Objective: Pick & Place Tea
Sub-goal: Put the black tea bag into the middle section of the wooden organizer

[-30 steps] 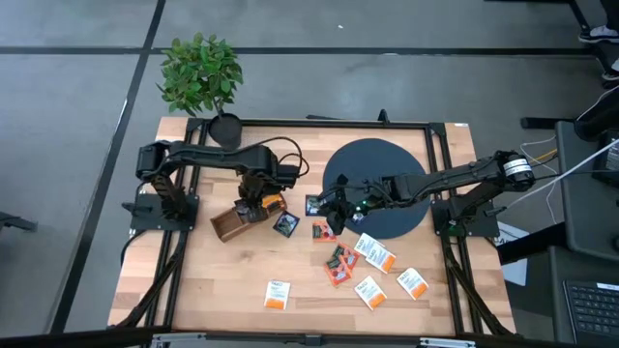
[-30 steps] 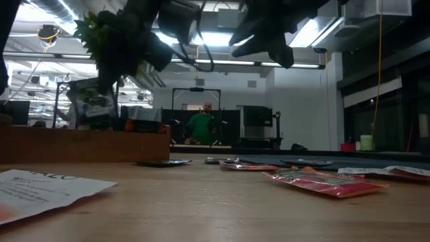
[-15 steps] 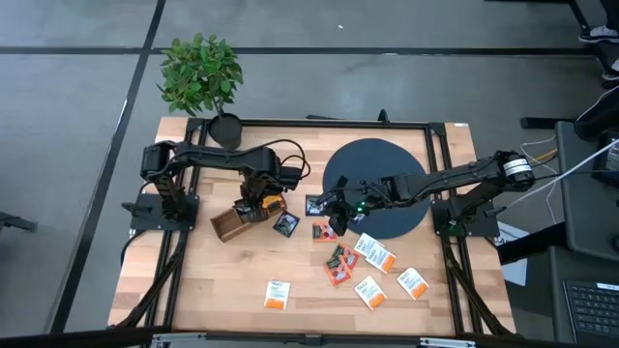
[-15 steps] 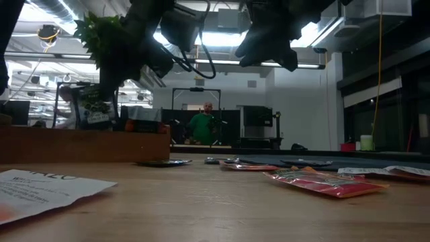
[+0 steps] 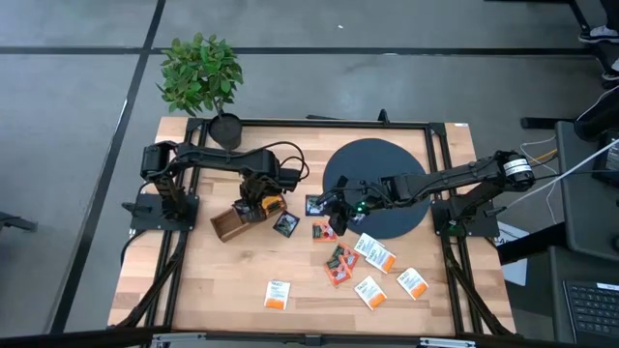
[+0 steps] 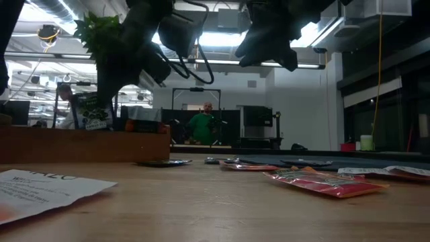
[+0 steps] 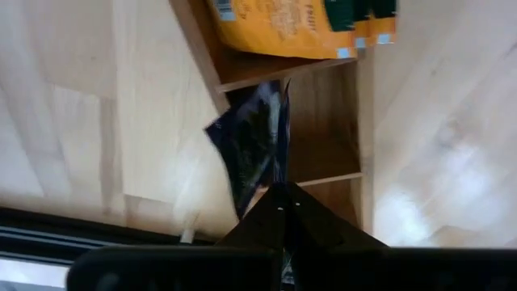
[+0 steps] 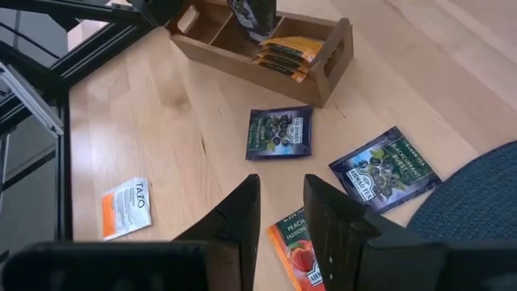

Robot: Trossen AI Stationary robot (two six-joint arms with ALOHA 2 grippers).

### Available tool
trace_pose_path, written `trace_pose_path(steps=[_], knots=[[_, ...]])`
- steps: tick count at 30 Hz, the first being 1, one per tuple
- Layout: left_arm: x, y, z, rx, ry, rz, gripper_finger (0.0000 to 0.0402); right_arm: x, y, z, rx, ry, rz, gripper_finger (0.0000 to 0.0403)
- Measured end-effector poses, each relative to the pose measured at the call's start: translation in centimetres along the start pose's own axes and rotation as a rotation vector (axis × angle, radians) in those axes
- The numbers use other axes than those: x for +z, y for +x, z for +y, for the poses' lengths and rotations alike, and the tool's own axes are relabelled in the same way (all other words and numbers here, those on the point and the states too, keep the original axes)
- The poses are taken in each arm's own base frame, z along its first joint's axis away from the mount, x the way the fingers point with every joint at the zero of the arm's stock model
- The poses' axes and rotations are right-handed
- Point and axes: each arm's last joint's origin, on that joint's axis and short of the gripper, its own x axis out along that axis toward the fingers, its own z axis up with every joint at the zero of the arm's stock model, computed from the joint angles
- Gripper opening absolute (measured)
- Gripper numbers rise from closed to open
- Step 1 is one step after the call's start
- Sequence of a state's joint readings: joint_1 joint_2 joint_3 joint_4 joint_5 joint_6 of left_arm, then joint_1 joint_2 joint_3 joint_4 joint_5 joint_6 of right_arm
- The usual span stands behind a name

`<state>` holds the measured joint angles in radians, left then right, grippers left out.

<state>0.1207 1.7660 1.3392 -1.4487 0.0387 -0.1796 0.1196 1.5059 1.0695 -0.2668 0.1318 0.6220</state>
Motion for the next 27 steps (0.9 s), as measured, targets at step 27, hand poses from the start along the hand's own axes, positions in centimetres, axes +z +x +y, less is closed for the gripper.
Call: trace_pose_path(steps=[27], knots=[[1.4, 1.5, 0.6, 0.018, 0.064, 0.053, 0.0015, 0.0, 0.0, 0.0, -0.013, 0.005, -0.01, 0.0099]])
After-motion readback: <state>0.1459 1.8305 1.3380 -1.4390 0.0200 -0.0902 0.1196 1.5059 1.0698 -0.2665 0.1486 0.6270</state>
